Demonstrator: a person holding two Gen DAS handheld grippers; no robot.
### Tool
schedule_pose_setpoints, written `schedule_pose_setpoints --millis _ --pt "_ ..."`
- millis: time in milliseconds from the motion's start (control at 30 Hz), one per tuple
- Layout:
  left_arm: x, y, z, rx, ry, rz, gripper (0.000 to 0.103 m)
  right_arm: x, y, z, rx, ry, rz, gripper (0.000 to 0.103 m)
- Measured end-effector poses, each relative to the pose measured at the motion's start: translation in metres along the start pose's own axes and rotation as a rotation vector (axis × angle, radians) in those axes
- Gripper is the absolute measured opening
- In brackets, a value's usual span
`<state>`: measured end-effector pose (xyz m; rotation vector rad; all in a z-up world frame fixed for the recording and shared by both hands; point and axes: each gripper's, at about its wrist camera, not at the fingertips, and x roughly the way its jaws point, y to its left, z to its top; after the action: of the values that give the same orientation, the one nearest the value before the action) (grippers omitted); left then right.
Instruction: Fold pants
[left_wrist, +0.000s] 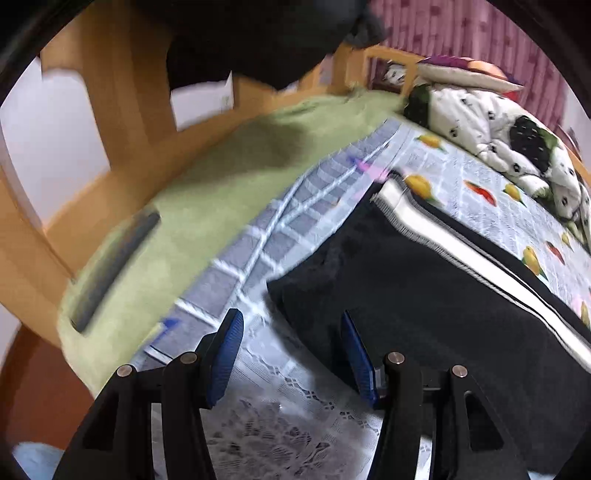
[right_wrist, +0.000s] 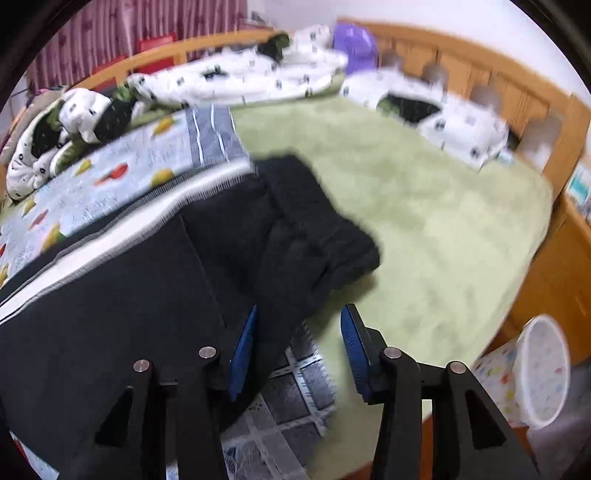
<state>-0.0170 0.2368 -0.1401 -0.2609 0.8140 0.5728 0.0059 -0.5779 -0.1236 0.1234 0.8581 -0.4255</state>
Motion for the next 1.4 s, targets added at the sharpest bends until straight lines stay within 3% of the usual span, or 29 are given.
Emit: schedule_pose_setpoints --millis 100,133,167,267,333,500,633,767,833,867,967,1100,1267,1400 --pt "-0.025 -0.010 0.012 0.062 -0.079 -0.038 0.053 -0.017 0.017 0.024 -0.052 -0.023 0.059 0.052" --pt "-0.029 -0.014 0.016 0.070 -0.087 -0.053 0.058 -0.019 0.034 0.035 -0.091 -0.041 0.098 0.054" --pt "-0.032 -0.022 0.026 0.085 -0.089 -0.095 0.064 -0.020 0.049 0.041 -0.122 -0.053 0.125 0.057" --pt "-0.027 -0.051 0.055 0.131 -0.062 -0.217 0.065 -0.012 0.112 0.056 -0.251 -0.064 0.245 0.057" --pt "-0.013 -0.073 0.077 0.150 -0.035 -0.250 0.065 -0.001 0.155 0.062 -0.334 -0.056 0.338 0.058" --pt "0.034 -0.103 0.107 0.149 -0.002 -0.244 0.065 0.021 0.250 0.055 -0.524 -0.002 0.451 0.057" --pt "0.058 -0.107 0.111 0.135 0.024 -0.244 0.065 0.034 0.288 0.051 -0.660 0.045 0.492 0.057" --pt "0.066 -0.108 0.114 0.130 0.025 -0.238 0.065 0.065 0.301 0.056 -0.691 0.091 0.483 0.057" --pt "0.067 -0.106 0.115 0.125 0.031 -0.245 0.065 0.079 0.300 0.054 -0.702 0.157 0.498 0.037" --pt "0.066 -0.105 0.115 0.126 0.029 -0.242 0.065 0.080 0.297 0.050 -0.711 0.145 0.496 0.020" --pt "0.065 -0.106 0.115 0.137 0.012 -0.230 0.065 0.069 0.288 0.045 -0.736 0.069 0.496 0.006" --pt "0.069 -0.106 0.116 0.127 -0.001 -0.202 0.065 0.054 0.272 0.062 -0.597 -0.031 0.561 0.005" --pt "0.088 -0.105 0.113 0.112 0.045 -0.159 0.065 0.088 0.295 0.048 -0.636 0.011 0.468 0.005" --pt "0.098 -0.102 0.112 0.113 0.038 -0.126 0.065 0.073 0.281 0.057 -0.569 -0.024 0.473 0.007"
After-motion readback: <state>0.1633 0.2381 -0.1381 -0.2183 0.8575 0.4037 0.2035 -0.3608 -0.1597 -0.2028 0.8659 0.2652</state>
